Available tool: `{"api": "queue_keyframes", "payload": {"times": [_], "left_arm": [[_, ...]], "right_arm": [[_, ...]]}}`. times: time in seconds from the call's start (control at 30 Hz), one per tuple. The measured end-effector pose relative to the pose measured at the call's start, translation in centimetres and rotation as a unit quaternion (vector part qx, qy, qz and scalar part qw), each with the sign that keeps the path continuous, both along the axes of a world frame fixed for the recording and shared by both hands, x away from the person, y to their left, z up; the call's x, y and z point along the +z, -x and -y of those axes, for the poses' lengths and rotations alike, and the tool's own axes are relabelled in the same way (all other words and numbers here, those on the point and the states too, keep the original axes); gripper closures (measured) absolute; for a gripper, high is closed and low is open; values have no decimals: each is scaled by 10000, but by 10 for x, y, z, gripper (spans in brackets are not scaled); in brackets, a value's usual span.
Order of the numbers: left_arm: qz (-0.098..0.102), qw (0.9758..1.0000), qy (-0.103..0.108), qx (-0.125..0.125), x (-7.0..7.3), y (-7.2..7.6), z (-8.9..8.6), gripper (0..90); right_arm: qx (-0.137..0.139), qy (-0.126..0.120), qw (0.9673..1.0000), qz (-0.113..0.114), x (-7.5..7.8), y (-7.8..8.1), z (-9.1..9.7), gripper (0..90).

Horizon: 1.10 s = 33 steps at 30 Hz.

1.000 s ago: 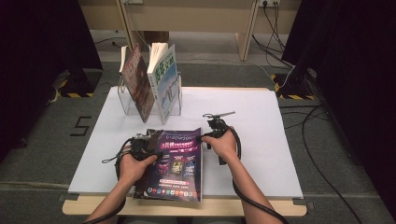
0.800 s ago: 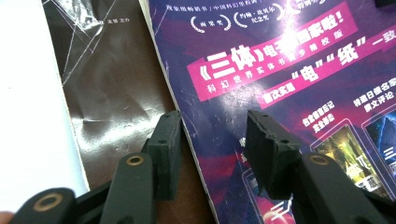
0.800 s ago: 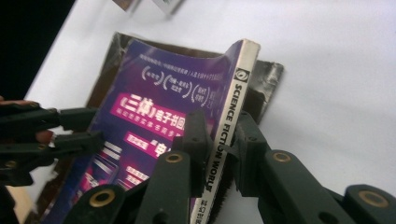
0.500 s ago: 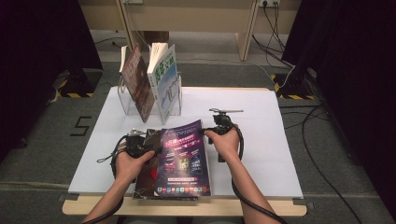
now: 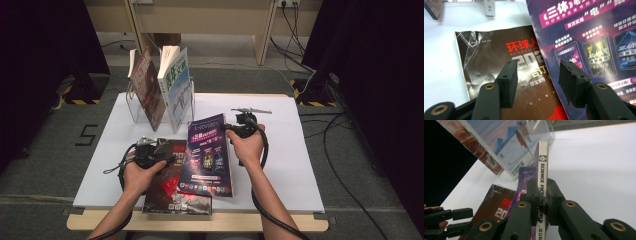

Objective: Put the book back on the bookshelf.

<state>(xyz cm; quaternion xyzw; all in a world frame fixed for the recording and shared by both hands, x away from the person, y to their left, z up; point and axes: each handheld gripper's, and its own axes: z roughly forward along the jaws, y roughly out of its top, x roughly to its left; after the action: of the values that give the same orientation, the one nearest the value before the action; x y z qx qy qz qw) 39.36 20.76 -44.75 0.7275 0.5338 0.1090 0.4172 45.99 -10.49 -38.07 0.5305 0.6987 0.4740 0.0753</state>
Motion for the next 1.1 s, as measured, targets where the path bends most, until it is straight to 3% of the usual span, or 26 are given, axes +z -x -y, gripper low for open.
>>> {"api": "queue_keyframes", "payload": {"times": [0.37,0.87,1.1], "left_arm": [[144,9999,57,-20,9,-1,2,489],[304,9995,74,-31,19,-1,5,473],[439,9989,142,-37,27,-1,8,471]], "right_arm": [[-194,-37,9983,550,26,5,-4,835],[-354,-95,9953,901,42,7,-8,834],[-437,-106,9920,1178,52,9,-12,835]]}}
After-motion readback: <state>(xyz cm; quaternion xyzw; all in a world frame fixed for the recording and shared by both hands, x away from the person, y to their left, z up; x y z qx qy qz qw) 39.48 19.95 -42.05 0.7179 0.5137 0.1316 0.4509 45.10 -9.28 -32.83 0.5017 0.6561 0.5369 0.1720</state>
